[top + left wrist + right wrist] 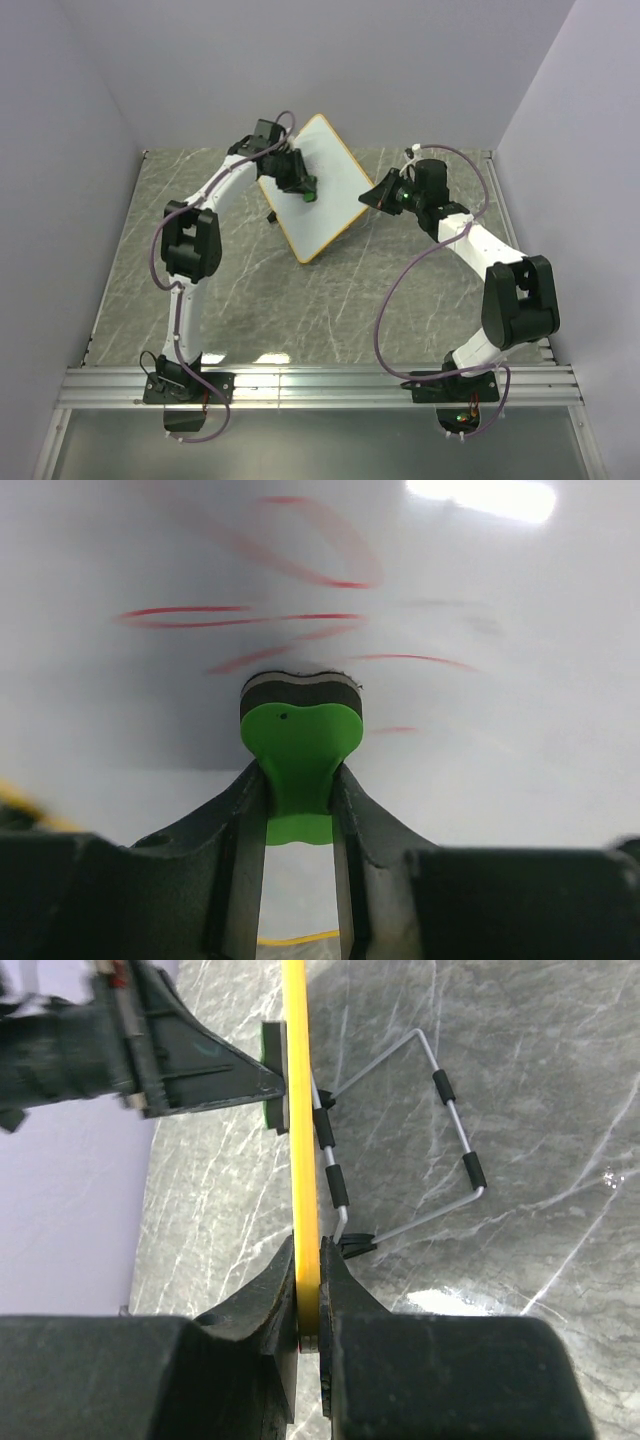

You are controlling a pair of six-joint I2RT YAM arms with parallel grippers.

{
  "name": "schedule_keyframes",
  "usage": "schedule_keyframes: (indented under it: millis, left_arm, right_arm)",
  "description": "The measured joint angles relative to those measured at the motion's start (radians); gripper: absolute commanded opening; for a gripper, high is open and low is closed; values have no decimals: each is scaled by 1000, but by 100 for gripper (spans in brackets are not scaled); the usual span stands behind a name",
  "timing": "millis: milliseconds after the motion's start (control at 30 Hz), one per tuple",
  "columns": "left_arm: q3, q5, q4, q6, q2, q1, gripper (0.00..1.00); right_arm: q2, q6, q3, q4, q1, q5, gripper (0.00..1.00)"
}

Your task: Erase the whiteboard

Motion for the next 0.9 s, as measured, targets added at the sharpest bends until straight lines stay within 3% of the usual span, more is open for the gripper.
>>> schedule_keyframes:
  millis: [167,333,900]
  left_arm:
    - [55,95,58,-9,-8,-101,0]
    - [61,159,74,-13,-10,-122,0]
    - [60,148,38,-31,94,73,0]
  right_arm:
    - [10,3,1,-11,-12,0,0]
    - [13,-1,1,-15,-16,-3,0]
    - [13,-5,11,-28,-14,-7,0]
